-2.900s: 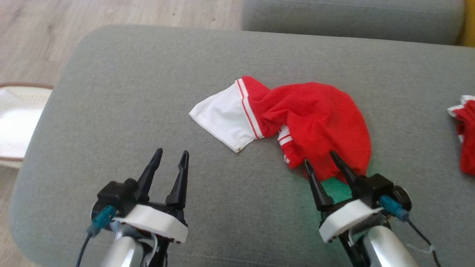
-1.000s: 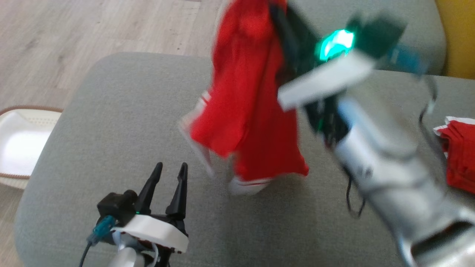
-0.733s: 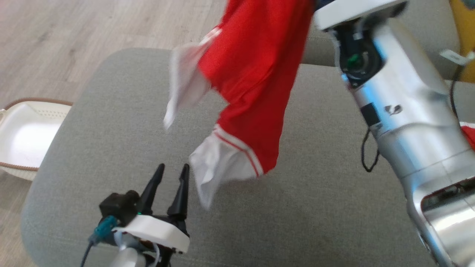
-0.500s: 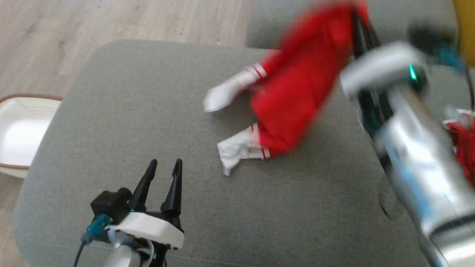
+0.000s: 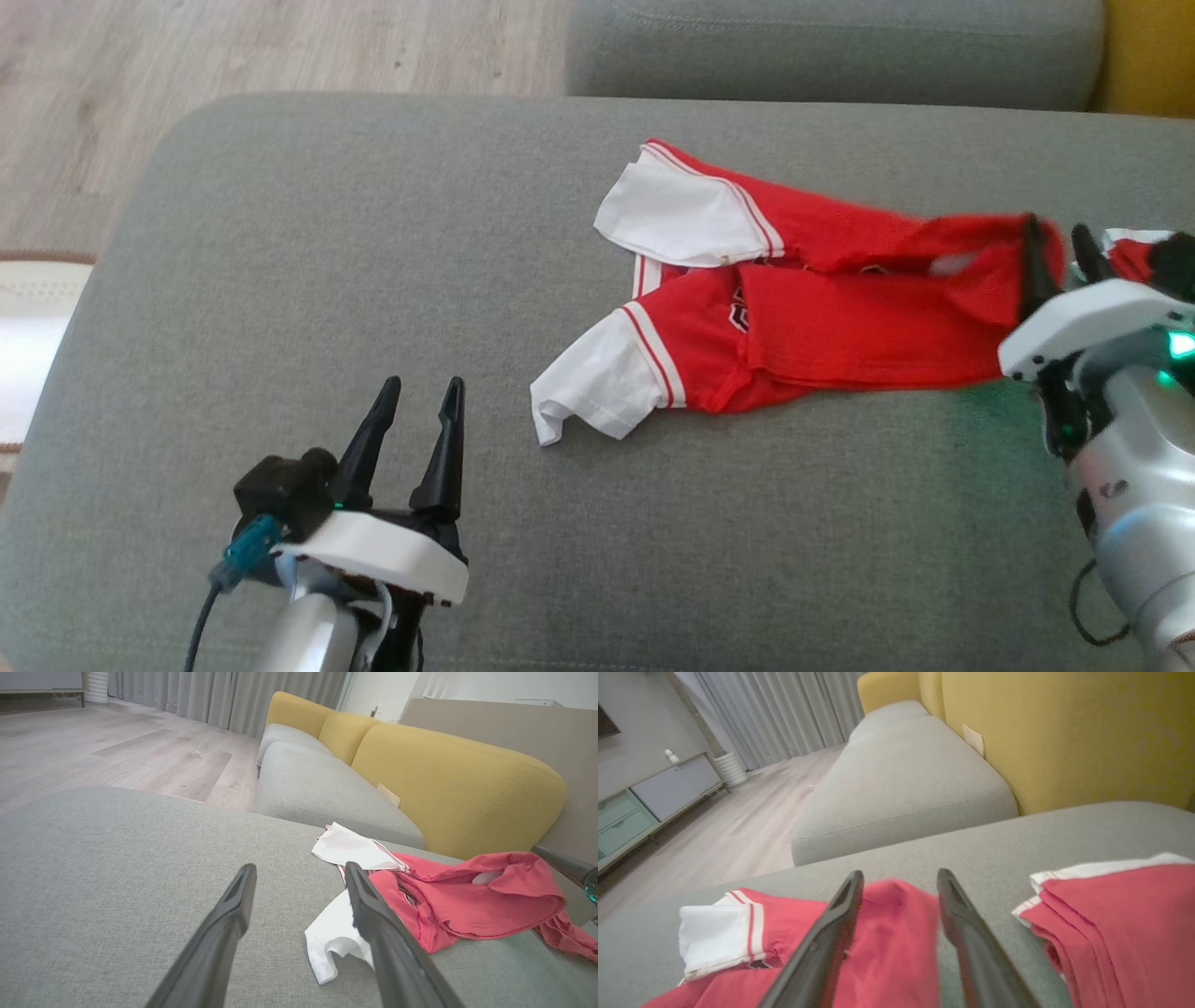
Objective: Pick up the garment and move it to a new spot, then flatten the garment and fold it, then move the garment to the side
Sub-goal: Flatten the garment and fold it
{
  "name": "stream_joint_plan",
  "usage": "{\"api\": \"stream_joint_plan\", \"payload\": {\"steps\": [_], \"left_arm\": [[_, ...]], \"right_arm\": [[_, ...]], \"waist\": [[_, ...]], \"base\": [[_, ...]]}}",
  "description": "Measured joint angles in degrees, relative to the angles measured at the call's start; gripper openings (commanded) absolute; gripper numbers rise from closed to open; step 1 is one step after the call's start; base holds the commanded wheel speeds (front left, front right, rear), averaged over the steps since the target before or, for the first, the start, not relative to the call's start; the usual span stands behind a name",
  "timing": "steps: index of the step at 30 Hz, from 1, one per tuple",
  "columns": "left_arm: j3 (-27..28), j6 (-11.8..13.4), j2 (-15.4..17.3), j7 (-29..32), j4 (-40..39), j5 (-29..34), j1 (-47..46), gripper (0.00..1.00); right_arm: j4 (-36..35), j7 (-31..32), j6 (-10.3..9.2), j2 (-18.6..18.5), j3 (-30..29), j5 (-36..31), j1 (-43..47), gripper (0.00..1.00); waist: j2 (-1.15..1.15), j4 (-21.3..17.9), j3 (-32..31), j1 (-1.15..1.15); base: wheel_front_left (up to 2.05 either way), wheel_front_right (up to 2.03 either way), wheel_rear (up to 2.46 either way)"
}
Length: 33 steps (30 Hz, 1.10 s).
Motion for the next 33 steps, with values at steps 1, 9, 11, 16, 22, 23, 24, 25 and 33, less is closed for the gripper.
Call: {"api": "stream_joint_plan", "payload": {"steps": [1, 9, 11, 16, 22, 23, 24, 25, 33], "left_arm": [[0.01, 0.00, 0.01, 0.00, 0.12, 0.00, 0.00, 1.00], [0.34, 0.02, 0.01, 0.00, 0.40, 0.10, 0.04, 1.00], [0.36, 0.02, 0.01, 0.00, 0.38, 0.11, 0.14, 1.00], [0.32, 0.10, 0.01, 0.00, 0.10, 0.55, 0.90, 1.00], [0.25, 0.19, 0.01, 0.00, -0.22, 0.56, 0.98, 1.00], [0.19, 0.21, -0.01, 0.00, -0.30, 0.53, 0.99, 1.00], [0.18, 0.36, 0.00, 0.00, -0.29, 0.53, 1.00, 1.00], [0.16, 0.37, 0.01, 0.00, -0.27, 0.52, 1.05, 1.00], [1.45, 0.32, 0.00, 0.00, 0.29, 0.57, 1.79, 1.00]], "right_arm": [[-1.20, 0.00, 0.00, 0.14, -0.19, -1.20, 0.15, 1.00], [-17.51, -0.01, 0.00, 2.85, -5.31, -9.44, 5.85, 1.00], [-23.68, -0.01, 0.00, 4.67, -7.62, -11.74, 9.12, 1.00], [-41.80, -0.01, 0.00, 11.12, -12.13, -17.47, 21.38, 1.00], [-54.97, -0.01, 0.00, 12.46, -11.78, -18.47, 34.64, 1.00], [-55.98, -0.01, 0.00, 12.61, -11.68, -18.55, 35.99, 1.00], [-56.42, -0.01, 0.00, 12.82, -11.65, -16.92, 37.04, 1.00], [-56.67, -0.01, 0.00, 12.85, -11.48, -16.29, 37.88, 1.00], [-58.12, -0.01, 0.00, 12.88, -8.66, -19.20, 41.51, 1.00]], "waist": [[0.00, -0.19, -0.18, 0.00], [0.00, -1.66, -2.00, 0.00], [0.00, -2.11, -2.69, 0.00], [0.00, -3.72, -4.09, 0.00], [0.00, -5.47, -4.35, 0.00], [0.00, -5.69, -4.30, 0.00], [0.00, -5.93, -4.27, 0.00], [0.00, -6.19, -4.26, 0.00], [0.00, -7.53, -4.02, 0.00]], "base": [[0.00, 0.00, 0.00], [0.00, 0.00, 0.00], [0.00, 0.00, 0.00], [0.00, 0.00, 0.00], [0.00, 0.00, 0.00], [0.00, 0.00, 0.00], [0.00, 0.00, 0.00], [0.00, 0.00, 0.00], [0.00, 0.00, 0.00]]}}
